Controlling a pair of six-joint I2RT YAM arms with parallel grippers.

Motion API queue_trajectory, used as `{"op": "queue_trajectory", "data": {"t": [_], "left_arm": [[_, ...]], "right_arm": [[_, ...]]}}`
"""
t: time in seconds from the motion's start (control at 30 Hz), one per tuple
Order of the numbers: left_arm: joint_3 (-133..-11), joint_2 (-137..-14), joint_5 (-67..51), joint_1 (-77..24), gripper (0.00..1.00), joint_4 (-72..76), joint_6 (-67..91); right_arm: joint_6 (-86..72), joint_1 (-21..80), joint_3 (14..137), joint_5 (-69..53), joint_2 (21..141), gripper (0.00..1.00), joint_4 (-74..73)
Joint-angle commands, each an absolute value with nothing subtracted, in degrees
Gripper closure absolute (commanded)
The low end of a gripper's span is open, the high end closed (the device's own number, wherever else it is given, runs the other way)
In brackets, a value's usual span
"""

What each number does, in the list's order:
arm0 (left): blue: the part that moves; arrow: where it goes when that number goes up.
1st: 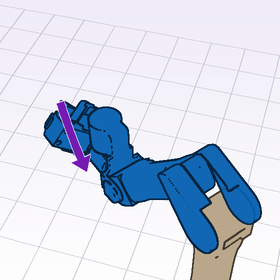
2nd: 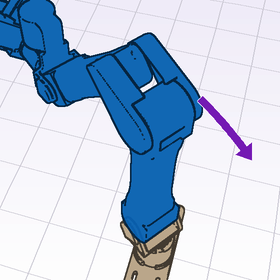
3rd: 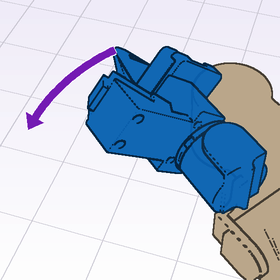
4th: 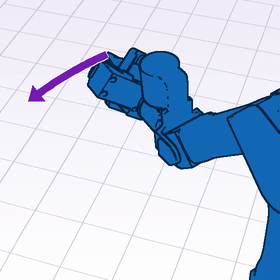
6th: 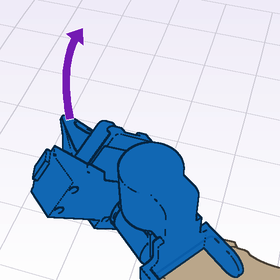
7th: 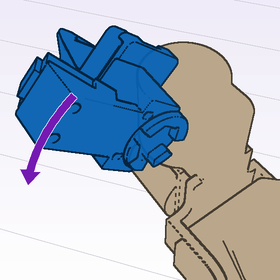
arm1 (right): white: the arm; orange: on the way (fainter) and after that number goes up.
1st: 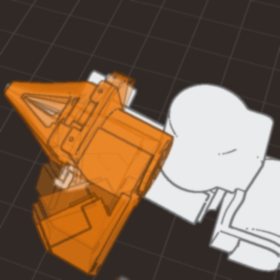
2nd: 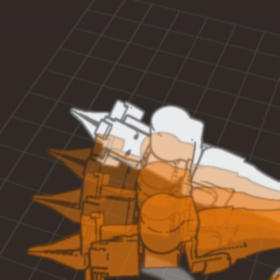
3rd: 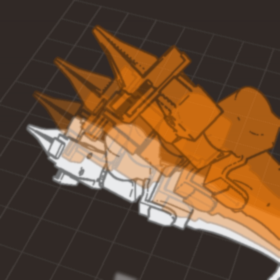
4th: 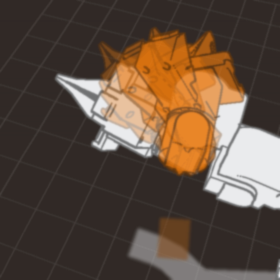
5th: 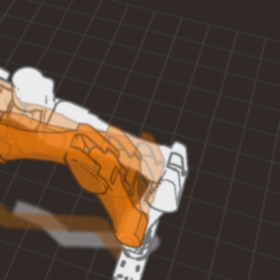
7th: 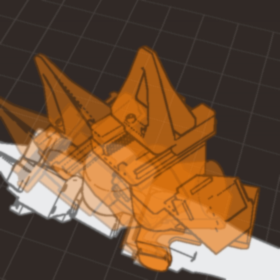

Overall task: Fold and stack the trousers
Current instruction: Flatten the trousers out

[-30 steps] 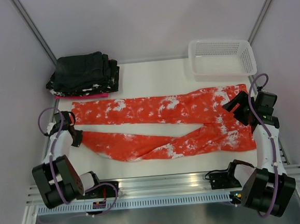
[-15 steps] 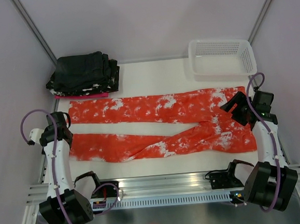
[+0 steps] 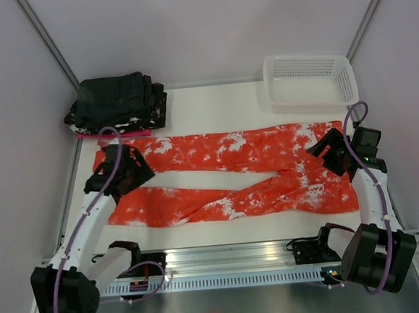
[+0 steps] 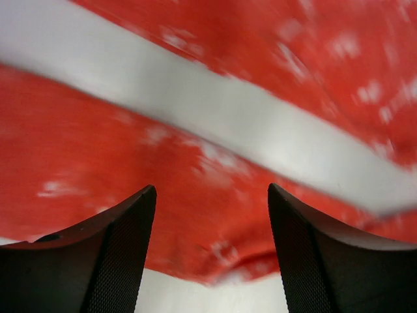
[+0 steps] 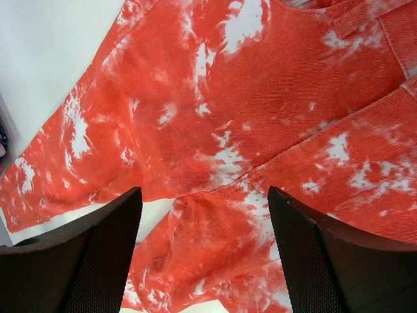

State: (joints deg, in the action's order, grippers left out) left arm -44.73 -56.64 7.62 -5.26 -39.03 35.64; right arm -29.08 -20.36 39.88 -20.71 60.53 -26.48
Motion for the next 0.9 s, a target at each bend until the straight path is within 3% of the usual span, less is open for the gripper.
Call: {"op": "queue_trajectory", "data": {"t": [0.0, 0.13, 0.33, 0.73, 0.87], "left_arm": [[-46.1, -58.3, 1.8, -19.7, 0.26, -36.6, 33.3], [-45.1, -60.1, 5.4, -37.6, 0.26, -35.1, 37.6], [-45.2, -65.6, 2.2, -51.2, 0.22, -26.2, 27.0], [-44.4, -75.5, -1.1, -52.8, 0.24, -26.4, 13.5], [-42.9, -76.2, -3.8, -52.8, 0.32, -24.6, 14.2]], "right_arm": [[-28.1, -20.1, 40.0, -20.3, 61.3, 0.16, -24.7], [-28.0, -20.1, 40.7, -20.5, 61.9, 0.16, -25.0], [-27.3, -20.2, 40.3, -20.7, 61.4, 0.16, -26.5], [-27.4, -20.1, 38.9, -19.1, 56.5, 0.16, -29.4], [-27.4, -20.1, 38.7, -19.4, 56.5, 0.16, -29.4]]}}
